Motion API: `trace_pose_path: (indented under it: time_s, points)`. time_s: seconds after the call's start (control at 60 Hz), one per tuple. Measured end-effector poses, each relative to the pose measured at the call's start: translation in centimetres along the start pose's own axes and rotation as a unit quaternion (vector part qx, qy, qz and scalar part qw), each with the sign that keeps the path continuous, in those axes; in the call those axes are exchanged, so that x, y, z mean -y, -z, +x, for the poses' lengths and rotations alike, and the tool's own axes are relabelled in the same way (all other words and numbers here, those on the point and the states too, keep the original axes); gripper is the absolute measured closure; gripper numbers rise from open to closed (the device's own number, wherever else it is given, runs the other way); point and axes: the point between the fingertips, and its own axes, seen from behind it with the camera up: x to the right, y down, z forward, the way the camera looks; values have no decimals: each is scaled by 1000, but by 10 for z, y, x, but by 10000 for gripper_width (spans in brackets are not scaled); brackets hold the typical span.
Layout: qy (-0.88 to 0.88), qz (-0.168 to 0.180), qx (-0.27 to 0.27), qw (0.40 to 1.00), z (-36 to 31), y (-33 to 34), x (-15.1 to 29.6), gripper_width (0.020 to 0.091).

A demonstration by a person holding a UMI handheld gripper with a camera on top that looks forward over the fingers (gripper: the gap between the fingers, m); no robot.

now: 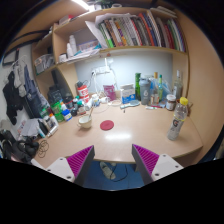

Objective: Pour water

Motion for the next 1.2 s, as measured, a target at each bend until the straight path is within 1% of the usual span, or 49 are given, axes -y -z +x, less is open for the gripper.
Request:
trace_pose_path:
  time_s: [0.117, 0.317, 0.4, 0.5, 0.6, 0.65, 0.733, 0.867, 0.95, 0.967, 1.033, 1.1, 1.2]
  points:
    - [-5, -8, -8, 1000, 5, 1, -6, 271]
    - [-12, -5, -21, 1000, 22, 7, -13, 272]
    - [-18, 6, -26, 999, 32, 7, -8, 269]
    - [-20, 32, -28, 999, 42, 7, 4, 271]
    - [-13, 50, -31, 998, 60, 3, 10, 272]
    - [-6, 59, -35, 998, 74, 0, 10, 278]
    - [2, 88, -45, 995, 111, -8, 13, 272]
    - [-6, 97, -92, 991, 195, -33, 6, 270]
    - [-19, 119, -109, 987, 239, -52, 11, 271]
    - [-21, 128, -111, 985, 246, -60, 6, 272]
    - [-17, 141, -125, 982, 276, -78, 9, 271]
    - [-8, 149, -128, 980, 302, -102, 14, 272]
    - [-8, 147, -117, 982, 320, -134, 14, 271]
